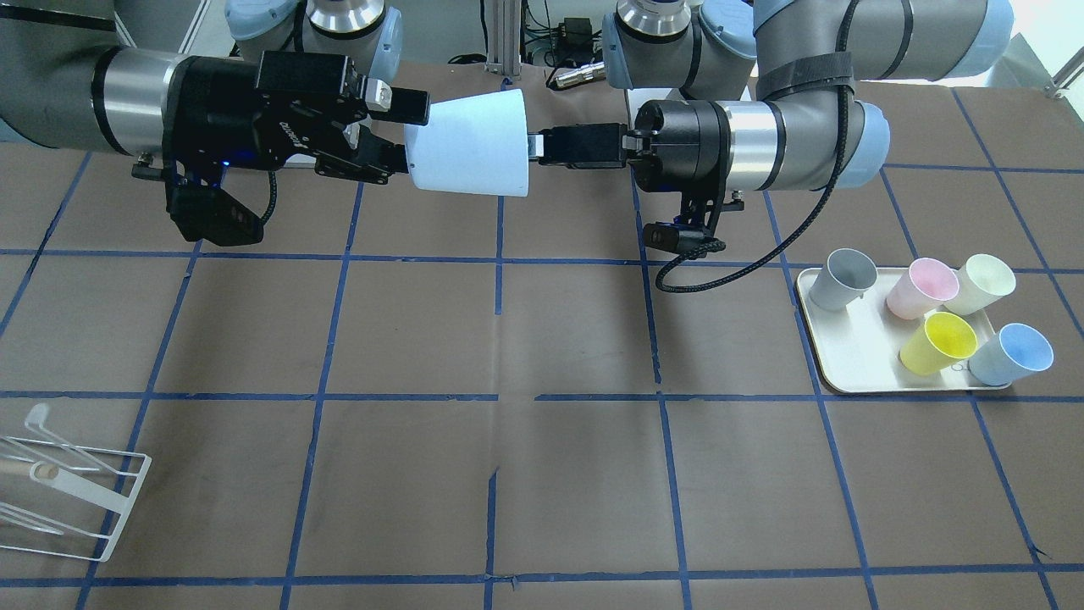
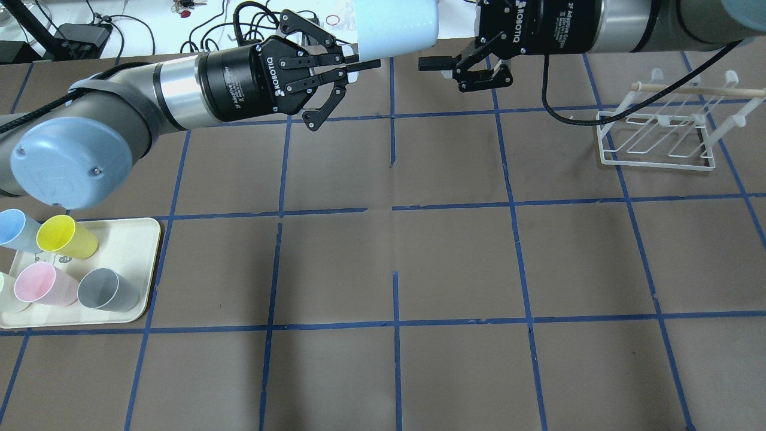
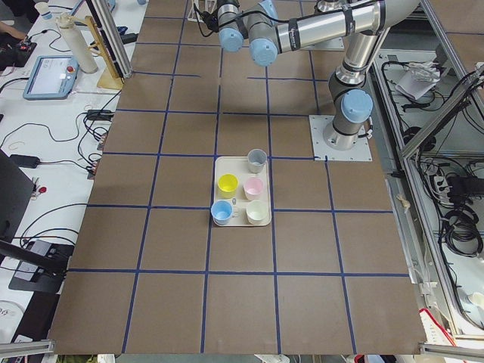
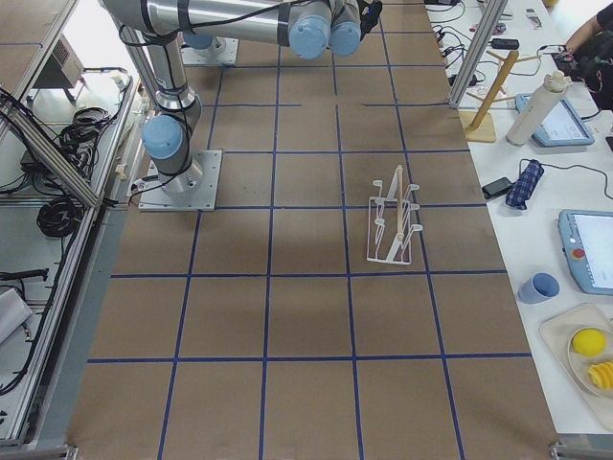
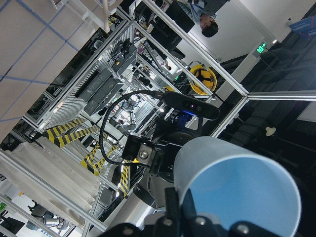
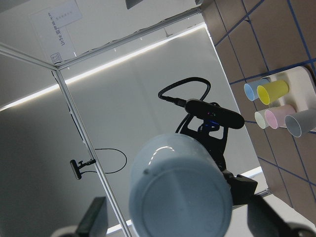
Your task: Transfer IKEA cup to right arm and place on rack
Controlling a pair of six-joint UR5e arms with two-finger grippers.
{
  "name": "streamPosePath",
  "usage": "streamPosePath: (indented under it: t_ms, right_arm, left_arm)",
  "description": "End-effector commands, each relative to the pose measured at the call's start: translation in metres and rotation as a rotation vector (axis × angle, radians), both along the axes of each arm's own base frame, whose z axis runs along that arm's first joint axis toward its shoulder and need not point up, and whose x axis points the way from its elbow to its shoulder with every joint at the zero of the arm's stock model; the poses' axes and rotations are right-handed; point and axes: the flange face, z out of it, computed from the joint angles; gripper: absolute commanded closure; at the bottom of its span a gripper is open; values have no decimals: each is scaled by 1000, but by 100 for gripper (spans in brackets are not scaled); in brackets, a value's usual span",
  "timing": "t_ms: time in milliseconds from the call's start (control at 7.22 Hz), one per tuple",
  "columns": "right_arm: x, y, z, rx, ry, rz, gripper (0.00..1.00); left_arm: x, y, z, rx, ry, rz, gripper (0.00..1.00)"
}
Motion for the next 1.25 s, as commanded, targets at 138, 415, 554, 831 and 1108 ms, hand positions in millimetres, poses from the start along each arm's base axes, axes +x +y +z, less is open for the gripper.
streamPosePath:
  t_ms: [138, 415, 554, 831, 1108]
  right_arm:
    - [0, -2, 2, -2, -1, -2, 26]
    - [-2, -3, 4, -5, -1, -5, 33]
    - [-2, -2, 7, -2, -2, -8, 33]
    - [-3, -3, 8, 14, -8, -16, 35]
    - [-3, -4, 9, -2, -5, -15, 44]
  left_arm:
    - [-1, 3, 5, -10, 1, -1, 100]
    - [-1, 4, 7, -12, -1, -2, 100]
    - [-1, 5, 7, -14, -1, -2, 100]
    - [0, 5, 9, -1, 2, -1, 37]
    - [1, 5, 11, 12, 1, 0, 7]
